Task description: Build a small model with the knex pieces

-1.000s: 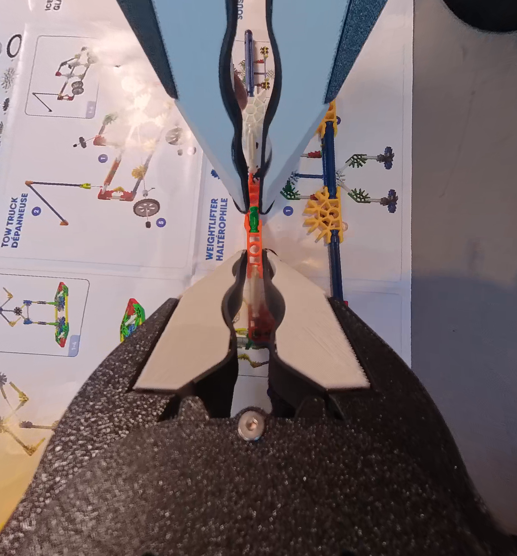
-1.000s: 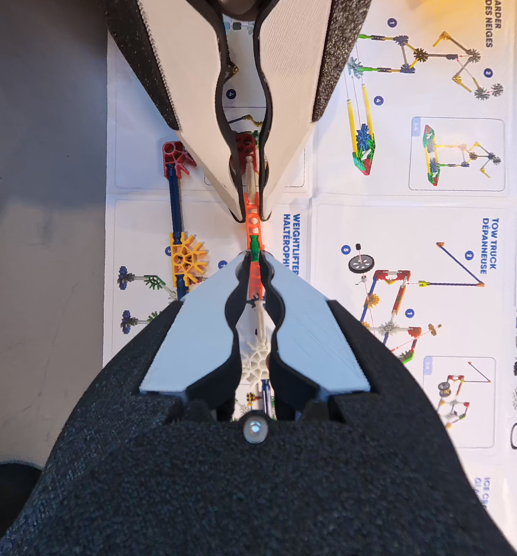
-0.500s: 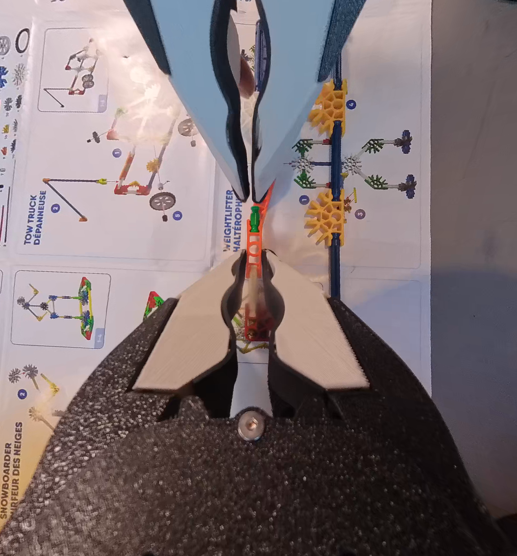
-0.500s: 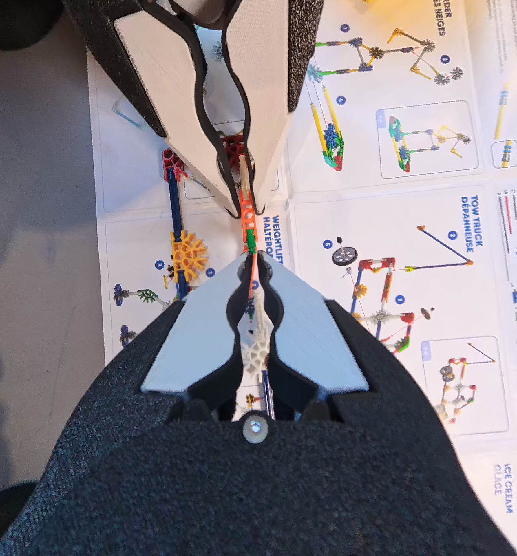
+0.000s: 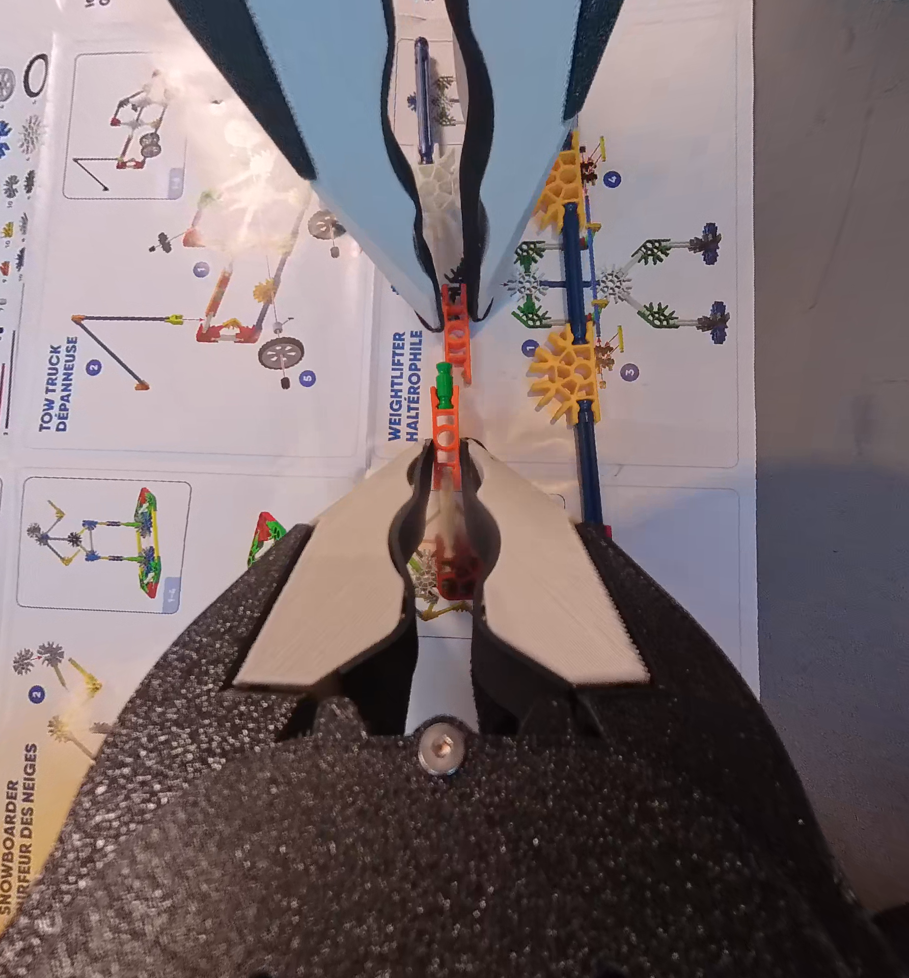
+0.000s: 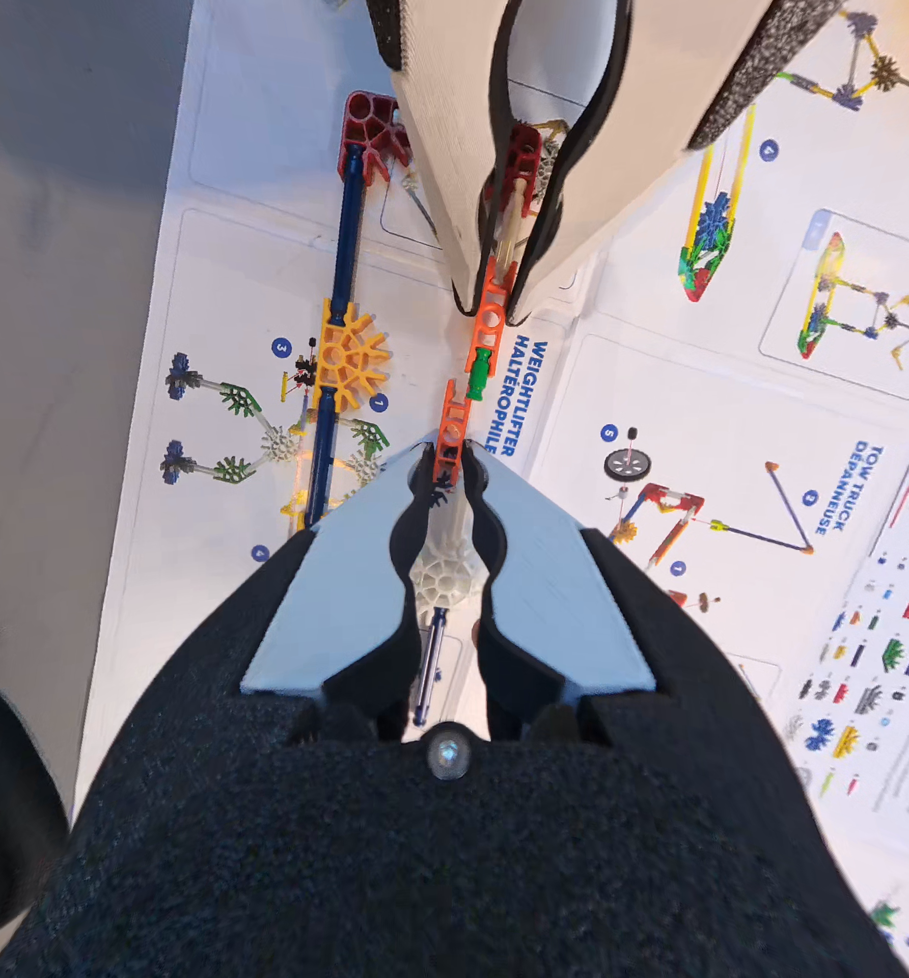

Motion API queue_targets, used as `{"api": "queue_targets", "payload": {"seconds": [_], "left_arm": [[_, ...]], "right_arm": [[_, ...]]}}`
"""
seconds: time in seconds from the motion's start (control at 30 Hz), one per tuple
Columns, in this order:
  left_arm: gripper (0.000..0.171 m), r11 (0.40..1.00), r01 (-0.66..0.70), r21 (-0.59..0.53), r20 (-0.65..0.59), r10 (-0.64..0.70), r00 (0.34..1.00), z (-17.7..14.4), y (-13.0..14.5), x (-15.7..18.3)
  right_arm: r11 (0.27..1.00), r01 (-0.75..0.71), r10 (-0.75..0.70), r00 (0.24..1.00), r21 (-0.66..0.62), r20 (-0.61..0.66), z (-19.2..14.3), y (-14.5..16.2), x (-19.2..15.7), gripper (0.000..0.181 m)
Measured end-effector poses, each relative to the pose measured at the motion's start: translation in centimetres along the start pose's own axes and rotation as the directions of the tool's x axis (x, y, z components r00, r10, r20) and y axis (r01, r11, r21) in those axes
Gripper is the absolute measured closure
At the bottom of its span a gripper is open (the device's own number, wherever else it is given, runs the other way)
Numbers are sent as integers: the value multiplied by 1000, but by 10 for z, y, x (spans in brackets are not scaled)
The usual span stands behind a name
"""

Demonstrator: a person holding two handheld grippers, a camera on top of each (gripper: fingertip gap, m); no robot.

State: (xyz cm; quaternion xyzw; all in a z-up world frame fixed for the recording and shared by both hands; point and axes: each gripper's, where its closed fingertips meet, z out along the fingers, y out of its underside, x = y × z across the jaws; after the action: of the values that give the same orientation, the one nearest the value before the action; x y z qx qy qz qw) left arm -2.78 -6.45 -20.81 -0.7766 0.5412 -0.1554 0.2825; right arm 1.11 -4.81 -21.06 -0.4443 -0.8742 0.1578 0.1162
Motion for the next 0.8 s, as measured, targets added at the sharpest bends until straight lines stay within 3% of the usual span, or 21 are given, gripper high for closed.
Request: {"api": "queue_targets", "payload": {"seconds": [0.27,0.6,0.8], "left_arm": [[164,1000,15,18,-14,-15,1000,-1,0,4],[165,1000,5,30,-21,-4,1000,1,-5,7],[165,999,-9,33,-30,10,999,3,-8,10]], "right_arm": [[999,-29,30,999,32,-16,1,-5,1,169],[994,-113,112,993,-12,-46,-12,26,-10,163],[988,-151,152,985,19,-78,-14,24,-8,166]]}}
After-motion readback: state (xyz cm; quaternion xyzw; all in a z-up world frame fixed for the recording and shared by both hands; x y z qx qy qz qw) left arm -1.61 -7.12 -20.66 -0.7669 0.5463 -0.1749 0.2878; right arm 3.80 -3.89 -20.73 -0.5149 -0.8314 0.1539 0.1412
